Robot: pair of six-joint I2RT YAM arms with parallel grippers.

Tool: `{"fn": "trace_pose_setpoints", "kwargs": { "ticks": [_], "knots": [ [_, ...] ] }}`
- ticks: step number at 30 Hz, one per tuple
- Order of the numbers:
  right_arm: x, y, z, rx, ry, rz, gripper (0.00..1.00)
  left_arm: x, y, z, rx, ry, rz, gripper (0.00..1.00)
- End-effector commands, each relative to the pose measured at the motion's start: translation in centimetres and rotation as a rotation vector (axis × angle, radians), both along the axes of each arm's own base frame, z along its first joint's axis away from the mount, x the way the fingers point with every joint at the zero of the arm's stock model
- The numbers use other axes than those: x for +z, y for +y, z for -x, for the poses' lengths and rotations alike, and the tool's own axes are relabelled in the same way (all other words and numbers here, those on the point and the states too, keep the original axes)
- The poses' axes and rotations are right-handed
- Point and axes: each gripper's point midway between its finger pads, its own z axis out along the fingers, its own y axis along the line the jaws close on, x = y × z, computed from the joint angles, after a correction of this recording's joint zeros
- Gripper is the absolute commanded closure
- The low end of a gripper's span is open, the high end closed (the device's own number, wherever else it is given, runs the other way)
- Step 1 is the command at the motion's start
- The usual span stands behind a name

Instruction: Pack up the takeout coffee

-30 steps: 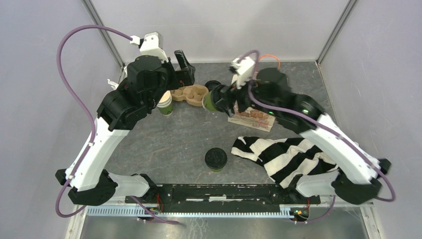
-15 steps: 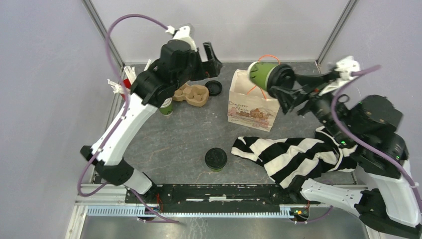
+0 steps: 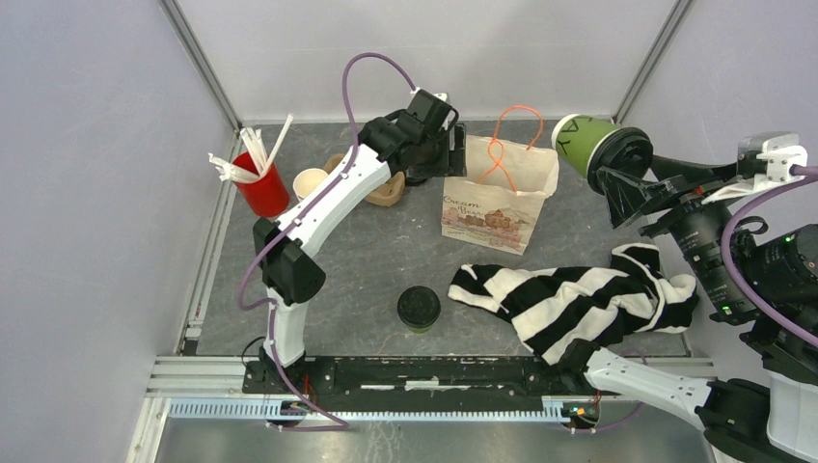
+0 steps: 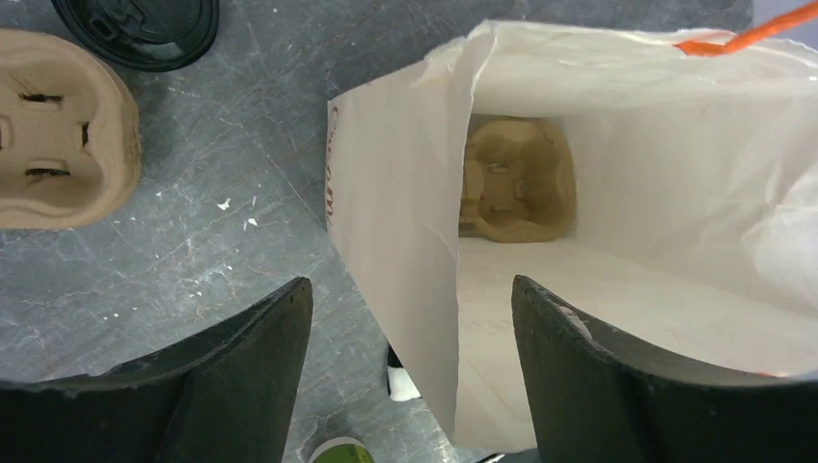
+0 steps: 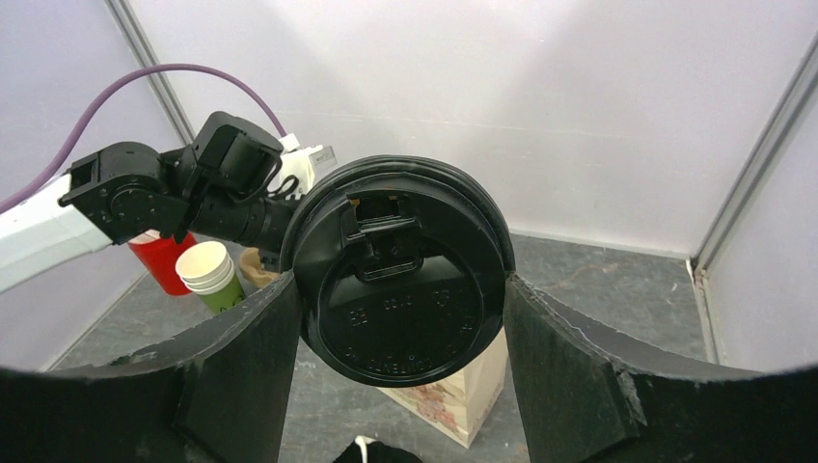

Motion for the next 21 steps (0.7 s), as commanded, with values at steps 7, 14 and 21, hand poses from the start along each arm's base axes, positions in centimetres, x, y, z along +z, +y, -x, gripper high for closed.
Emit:
{"fn": "trace_pose_setpoints", "kwargs": {
  "ticks": [7, 14, 21],
  "knots": [
    [-1.5, -0.9, 0.0, -0.044, 0.058, 0.035, 0.27, 0.4, -0.3, -2.7, 0.014, -0.078, -0.058, 0.35],
    [-1.4, 0.1, -0.5, -0.022, 0.063, 0.071, 0.28, 0.1, -0.1, -3.7, 0.029, -0.108, -0.091, 0.68],
    [-2.0, 1.9, -1.5, 0.004, 0.088, 0.124, 0.29, 2.1, 2.6, -3.0, 0.085, -0.148, -0.138, 0.94]
  ]
}}
